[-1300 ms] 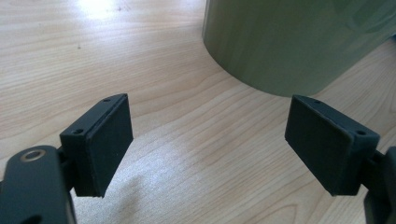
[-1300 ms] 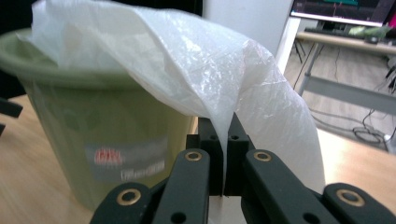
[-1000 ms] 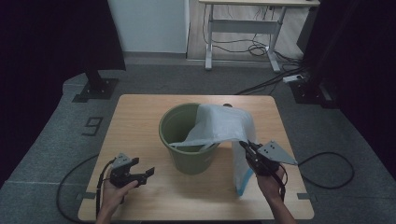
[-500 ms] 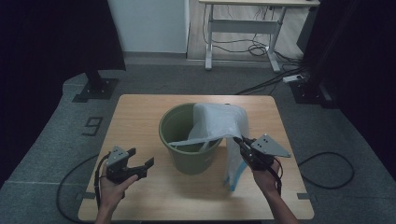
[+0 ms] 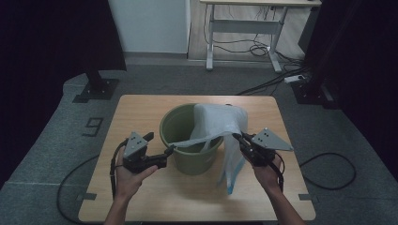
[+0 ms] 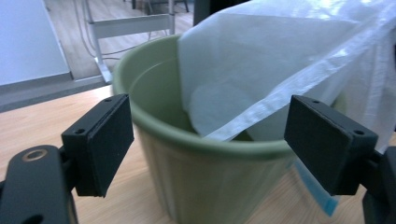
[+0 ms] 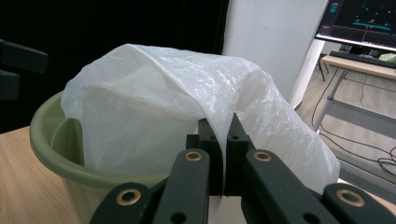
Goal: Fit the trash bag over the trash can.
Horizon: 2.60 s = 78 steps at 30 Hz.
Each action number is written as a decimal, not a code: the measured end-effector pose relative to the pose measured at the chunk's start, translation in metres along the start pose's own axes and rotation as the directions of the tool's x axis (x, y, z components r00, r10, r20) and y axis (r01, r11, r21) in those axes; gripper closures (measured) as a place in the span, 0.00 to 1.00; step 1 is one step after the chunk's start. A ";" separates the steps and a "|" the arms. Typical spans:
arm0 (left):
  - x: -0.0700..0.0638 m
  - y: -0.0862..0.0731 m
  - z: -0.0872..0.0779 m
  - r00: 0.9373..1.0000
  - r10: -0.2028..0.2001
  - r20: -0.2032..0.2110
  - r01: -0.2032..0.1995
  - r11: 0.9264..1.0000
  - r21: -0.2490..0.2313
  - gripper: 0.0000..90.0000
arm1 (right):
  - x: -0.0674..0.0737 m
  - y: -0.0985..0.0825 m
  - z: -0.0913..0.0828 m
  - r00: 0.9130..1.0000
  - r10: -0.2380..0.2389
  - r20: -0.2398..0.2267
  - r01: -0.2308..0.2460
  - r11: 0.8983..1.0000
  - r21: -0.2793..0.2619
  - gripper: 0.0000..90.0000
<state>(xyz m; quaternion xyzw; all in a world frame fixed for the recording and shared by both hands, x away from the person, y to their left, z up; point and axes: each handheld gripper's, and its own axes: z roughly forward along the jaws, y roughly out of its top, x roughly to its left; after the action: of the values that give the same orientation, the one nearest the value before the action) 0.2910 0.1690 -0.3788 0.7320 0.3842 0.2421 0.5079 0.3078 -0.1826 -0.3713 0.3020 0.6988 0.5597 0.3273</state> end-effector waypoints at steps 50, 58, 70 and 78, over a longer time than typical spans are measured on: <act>-0.040 0.024 0.061 0.994 0.005 0.113 -0.013 0.998 0.067 0.92 | 0.038 -0.094 -0.001 0.988 0.139 0.060 -0.146 0.979 0.140 0.21; -0.037 0.023 0.059 0.993 0.000 0.118 -0.008 0.998 0.067 0.91 | 0.035 -0.100 0.016 0.991 0.106 0.082 -0.119 0.979 0.168 0.69; -0.031 0.022 0.050 0.993 0.001 0.119 -0.009 0.998 0.066 0.90 | 0.008 -0.074 -0.012 0.994 0.070 0.083 -0.079 0.991 0.112 0.98; -0.021 0.018 0.046 0.994 -0.009 0.110 0.002 0.998 0.069 0.88 | -0.002 -0.047 -0.025 0.993 0.029 0.111 -0.037 0.997 0.063 0.98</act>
<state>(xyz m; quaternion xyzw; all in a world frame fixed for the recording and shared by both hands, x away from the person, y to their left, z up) 0.3182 0.1230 -0.3784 0.7601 0.3657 0.1867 0.5037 0.2868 -0.2077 -0.4134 0.3545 0.6923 0.5246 0.3462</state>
